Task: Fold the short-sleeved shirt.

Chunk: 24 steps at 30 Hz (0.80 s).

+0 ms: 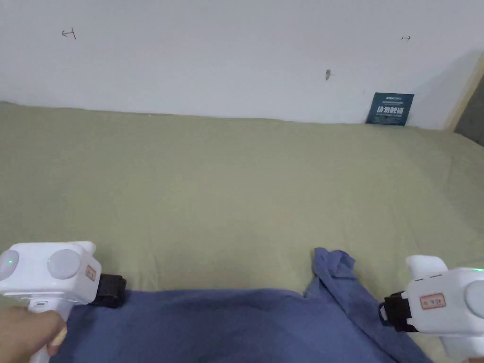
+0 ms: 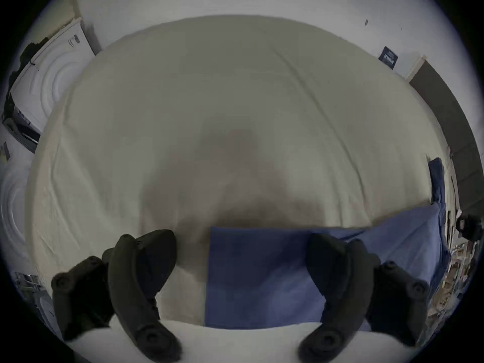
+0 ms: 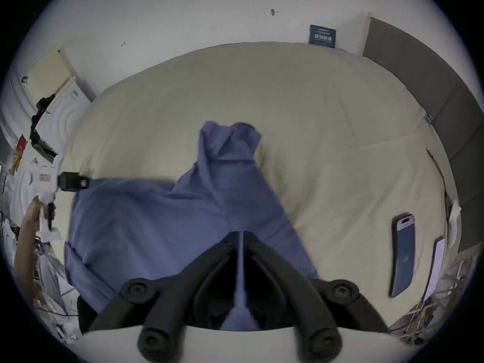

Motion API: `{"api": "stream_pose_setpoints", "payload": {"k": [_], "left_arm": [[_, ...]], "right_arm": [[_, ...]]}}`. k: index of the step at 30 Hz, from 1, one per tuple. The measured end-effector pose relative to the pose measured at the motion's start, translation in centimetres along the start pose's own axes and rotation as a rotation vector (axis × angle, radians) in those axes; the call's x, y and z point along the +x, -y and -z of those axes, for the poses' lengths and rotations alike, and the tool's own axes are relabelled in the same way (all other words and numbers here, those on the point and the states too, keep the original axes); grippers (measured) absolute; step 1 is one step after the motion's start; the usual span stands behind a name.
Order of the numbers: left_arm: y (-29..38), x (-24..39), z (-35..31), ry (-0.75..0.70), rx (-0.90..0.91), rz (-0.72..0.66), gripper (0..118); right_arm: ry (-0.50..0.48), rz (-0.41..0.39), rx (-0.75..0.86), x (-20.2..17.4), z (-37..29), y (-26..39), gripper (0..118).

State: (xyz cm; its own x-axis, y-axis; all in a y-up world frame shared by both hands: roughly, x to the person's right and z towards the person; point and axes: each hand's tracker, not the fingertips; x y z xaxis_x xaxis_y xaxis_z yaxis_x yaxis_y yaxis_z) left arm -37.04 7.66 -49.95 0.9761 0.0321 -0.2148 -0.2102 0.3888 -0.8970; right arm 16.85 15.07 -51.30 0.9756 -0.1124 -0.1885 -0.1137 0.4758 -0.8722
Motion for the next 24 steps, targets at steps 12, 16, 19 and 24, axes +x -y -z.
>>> {"api": "stream_pose_setpoints", "payload": {"k": [12, 16, 19, 24], "left_arm": [[0.0, -0.4, -2.4, 0.04, 0.014, 0.021, 5], [-0.1, 0.5, -2.7, 0.01, 0.03, 0.085, 5], [-0.3, 0.3, -2.3, 0.013, 0.016, 0.082, 5], [0.1, -0.3, -1.7, 0.035, -0.001, 0.052, 5]], "right_arm": [[0.121, -0.314, -0.103, -3.0, 9.1, -1.4, 86], [0.066, -0.273, -0.076, -2.5, 8.4, -1.2, 67], [0.05, -0.256, -0.052, -2.3, 6.9, -1.2, 24], [0.026, -0.173, -0.016, -0.8, 5.2, -1.7, 4]]}}
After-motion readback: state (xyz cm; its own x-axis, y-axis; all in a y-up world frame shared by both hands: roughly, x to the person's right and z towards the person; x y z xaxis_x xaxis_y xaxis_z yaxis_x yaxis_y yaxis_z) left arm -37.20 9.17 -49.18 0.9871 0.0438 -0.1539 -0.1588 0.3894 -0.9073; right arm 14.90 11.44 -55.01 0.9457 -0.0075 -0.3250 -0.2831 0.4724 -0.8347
